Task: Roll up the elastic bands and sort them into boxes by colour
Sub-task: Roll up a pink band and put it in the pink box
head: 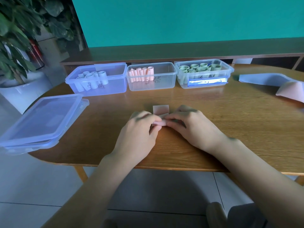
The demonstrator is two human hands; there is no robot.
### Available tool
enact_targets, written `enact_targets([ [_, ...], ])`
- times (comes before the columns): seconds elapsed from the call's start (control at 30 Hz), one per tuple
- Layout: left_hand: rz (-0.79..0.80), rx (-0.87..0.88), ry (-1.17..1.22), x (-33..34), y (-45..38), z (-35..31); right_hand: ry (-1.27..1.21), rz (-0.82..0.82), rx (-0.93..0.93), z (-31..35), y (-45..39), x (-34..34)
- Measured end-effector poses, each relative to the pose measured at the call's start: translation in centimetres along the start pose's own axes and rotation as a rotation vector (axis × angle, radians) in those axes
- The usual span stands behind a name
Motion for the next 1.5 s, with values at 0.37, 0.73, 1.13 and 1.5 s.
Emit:
enact_targets([
  [0.37,0.028,0.019,-0.013,0.4,-0.4,0.3,0.044,-0.028,0.003,-0.1,-0.2,0.4],
  [0.73,0.003,0.027,-0.052,0.7,-0.7,0.1,0.010,-0.010,0.024,-0.4,-1.4,0.9],
  [1.13,0.016,0.009,-0.016,1.5,-1.8,0.6,-0.016,-0.064,0.008,-1.5,-2.0,1.5],
  [1.5,-0.026,0.016,-0.004,1.8,-2.0,0.7,0.001,-0.062,-0.003,-1.9,-2.5,1.7],
])
Point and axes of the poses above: each hand's wrist, its own y-axis away from the middle knuckle, its own x-axis out of the palm, z = x × y, the point moved 3 cm from there along -y, towards the middle knuckle, and after that the axes turned 14 degrees about -z, right-handed, at the moved point
